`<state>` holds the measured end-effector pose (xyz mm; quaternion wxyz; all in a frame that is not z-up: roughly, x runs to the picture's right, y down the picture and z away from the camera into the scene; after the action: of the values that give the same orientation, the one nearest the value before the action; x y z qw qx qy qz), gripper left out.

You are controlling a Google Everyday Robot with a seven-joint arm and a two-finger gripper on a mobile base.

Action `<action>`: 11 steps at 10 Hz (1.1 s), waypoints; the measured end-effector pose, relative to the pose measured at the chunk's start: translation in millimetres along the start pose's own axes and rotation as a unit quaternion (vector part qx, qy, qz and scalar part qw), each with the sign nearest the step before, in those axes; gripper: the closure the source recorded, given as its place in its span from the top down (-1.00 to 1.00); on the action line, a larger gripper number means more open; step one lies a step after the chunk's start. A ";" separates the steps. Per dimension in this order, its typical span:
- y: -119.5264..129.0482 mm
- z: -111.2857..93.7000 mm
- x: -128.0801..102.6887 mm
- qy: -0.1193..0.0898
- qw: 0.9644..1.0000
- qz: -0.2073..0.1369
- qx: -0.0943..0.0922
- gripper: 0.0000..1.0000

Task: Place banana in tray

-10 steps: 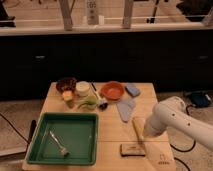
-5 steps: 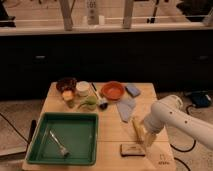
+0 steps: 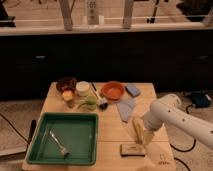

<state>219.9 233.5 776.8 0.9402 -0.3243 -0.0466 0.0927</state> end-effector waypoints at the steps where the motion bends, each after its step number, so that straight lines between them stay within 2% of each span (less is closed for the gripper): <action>1: -4.1 1.6 -0.5 -0.002 1.000 0.015 0.000 0.60; 4: -17.2 8.1 -7.8 -0.007 1.000 0.030 -0.003 0.60; 7: -19.7 17.5 -9.0 -0.012 0.999 0.044 -0.011 0.60; 8: -21.3 23.1 -11.1 -0.014 0.999 0.049 -0.014 0.55; 10: -20.6 35.4 -11.3 -0.017 0.998 0.059 -0.019 0.21; 11: -20.4 40.3 -12.1 -0.017 0.998 0.062 -0.021 -0.03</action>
<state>205.0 239.5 820.8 0.9245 -0.3450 -0.0442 0.1558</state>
